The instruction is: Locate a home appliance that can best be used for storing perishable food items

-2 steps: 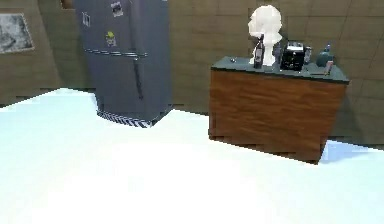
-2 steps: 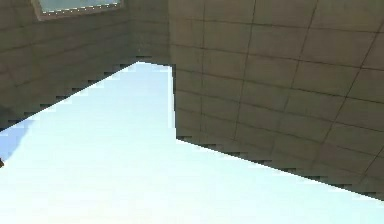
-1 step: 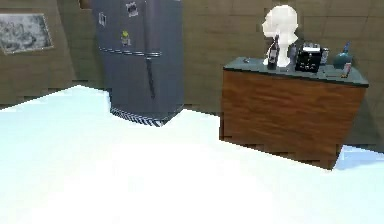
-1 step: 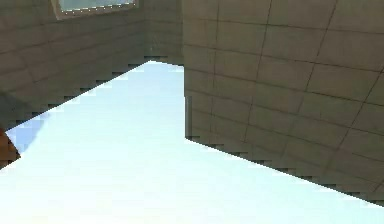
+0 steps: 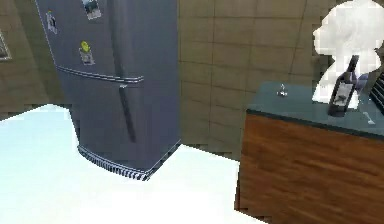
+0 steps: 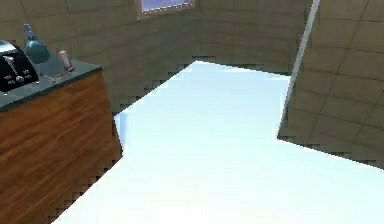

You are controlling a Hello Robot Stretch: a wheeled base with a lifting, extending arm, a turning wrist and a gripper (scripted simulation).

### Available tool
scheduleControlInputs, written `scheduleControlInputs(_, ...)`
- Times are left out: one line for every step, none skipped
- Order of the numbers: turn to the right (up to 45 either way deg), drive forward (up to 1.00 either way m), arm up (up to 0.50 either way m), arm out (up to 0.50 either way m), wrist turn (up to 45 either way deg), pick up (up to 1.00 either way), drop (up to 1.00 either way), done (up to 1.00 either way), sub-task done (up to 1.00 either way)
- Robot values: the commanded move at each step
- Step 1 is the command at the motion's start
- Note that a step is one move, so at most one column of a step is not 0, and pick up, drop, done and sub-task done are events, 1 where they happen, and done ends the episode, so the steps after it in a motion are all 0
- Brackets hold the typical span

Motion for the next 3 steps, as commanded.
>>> scheduleControlInputs(0.0,0.85,0.00,0.00,0.0,0.00,0.00,0.00,0.00)
scheduleControlInputs(-30.0,0.00,0.00,0.00,0.0,0.00,0.00,0.00,0.00)
scheduleControlInputs(0.0,0.00,0.00,0.00,0.0,0.00,0.00,1.00,0.00)
